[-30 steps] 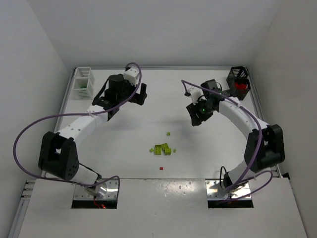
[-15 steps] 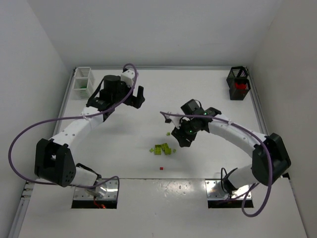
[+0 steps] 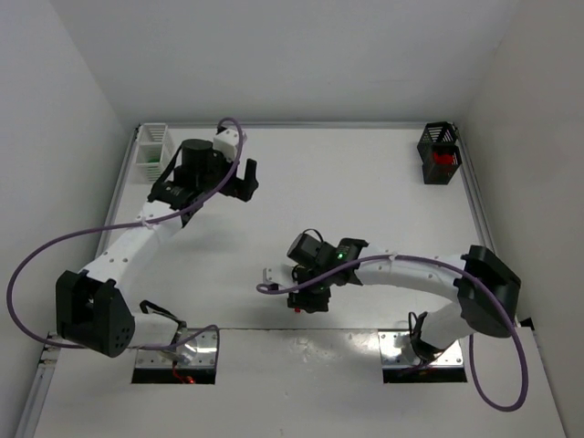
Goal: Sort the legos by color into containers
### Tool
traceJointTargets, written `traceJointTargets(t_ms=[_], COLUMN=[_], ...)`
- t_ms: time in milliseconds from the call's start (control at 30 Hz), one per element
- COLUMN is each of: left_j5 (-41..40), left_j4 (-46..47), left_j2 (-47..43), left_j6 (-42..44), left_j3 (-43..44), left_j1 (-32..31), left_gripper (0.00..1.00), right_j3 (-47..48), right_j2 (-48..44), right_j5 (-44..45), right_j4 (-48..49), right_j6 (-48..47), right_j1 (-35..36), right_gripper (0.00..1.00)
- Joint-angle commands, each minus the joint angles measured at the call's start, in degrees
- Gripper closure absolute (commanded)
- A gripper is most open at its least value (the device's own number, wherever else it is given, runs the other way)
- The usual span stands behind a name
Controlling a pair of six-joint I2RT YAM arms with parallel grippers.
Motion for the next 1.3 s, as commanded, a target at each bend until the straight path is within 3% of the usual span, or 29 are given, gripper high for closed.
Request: traceJointTargets(t_ms=[0, 433, 1267], left_j5=[-1.0, -1.6, 5.3], left_j4=[0.4, 1.0, 1.0], left_j2=[-2.2, -4.0, -4.1], left_j6=[0.7, -1.0, -2.1], left_j3=[0.0, -2.2, -3.8], left_j1=[1.3, 5.5, 13.2], left_gripper=[0.00, 0.00, 0.00], right_j3=[-0.6, 1.7, 5.1], right_j2=[1.3, 9.6, 17.5], right_j5=[2.3, 6.1, 7.8], right_j4=[4.4, 8.0, 8.0], right_j6=[-0.9, 6.0, 7.6], right_j1=[2.5, 5.7, 5.7], right_gripper=[0.47, 0.52, 0.54])
